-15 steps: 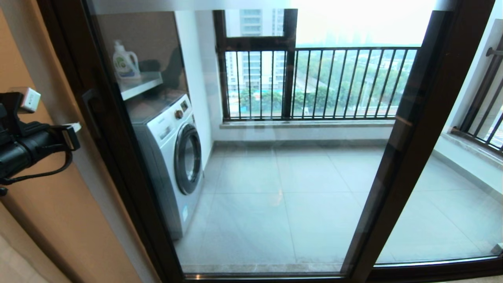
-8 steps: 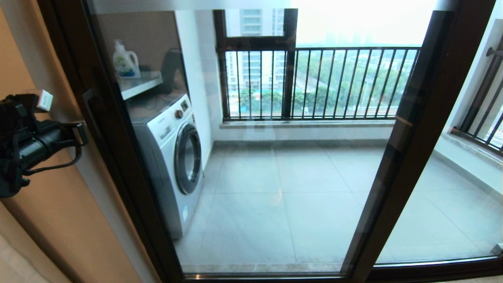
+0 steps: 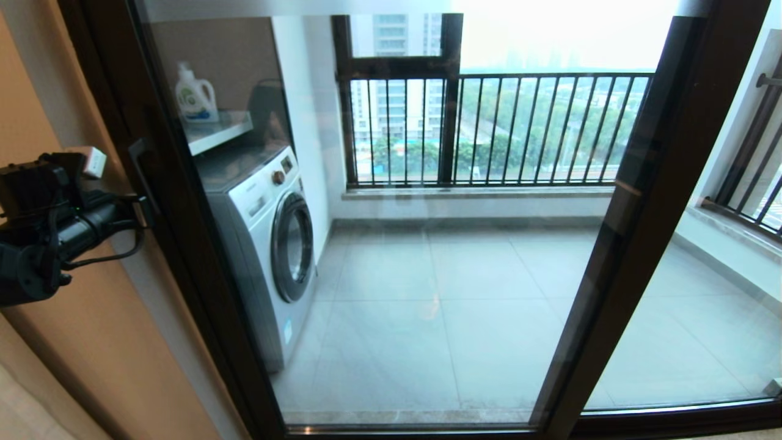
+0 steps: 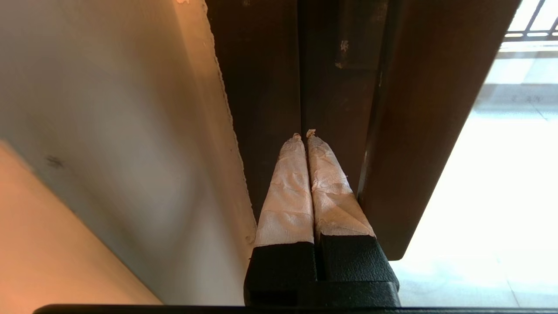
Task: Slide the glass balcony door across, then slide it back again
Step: Close the slid door
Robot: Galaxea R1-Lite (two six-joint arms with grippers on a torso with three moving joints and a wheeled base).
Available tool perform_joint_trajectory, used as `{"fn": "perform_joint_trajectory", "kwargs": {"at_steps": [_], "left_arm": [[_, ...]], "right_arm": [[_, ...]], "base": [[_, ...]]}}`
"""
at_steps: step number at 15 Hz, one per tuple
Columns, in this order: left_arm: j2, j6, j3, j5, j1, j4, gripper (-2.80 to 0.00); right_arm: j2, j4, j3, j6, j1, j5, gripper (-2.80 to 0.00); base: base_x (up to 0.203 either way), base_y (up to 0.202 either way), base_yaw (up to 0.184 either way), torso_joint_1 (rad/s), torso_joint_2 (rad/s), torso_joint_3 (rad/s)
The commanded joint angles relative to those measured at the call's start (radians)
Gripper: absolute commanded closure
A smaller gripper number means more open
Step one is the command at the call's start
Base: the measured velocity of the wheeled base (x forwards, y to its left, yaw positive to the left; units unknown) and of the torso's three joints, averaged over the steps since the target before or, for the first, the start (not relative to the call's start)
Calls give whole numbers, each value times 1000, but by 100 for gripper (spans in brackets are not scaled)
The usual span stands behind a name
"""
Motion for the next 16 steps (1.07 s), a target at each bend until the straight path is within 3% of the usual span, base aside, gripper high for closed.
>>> {"fn": "perform_joint_trajectory", "kwargs": {"at_steps": [1, 11, 16], "left_arm": [[0, -1, -5, -3, -27, -3, 0], [-77, -2, 1, 0, -141, 34, 0], [-84, -2, -3, 11, -153, 41, 0]], "right_arm": [[1, 0, 0, 0, 0, 1, 0], [1, 0, 0, 0, 0, 1, 0], [1, 0, 0, 0, 0, 1, 0]], "base": [[0, 0, 0, 0, 0, 0], [0, 0, 0, 0, 0, 0], [0, 0, 0, 0, 0, 0]]}}
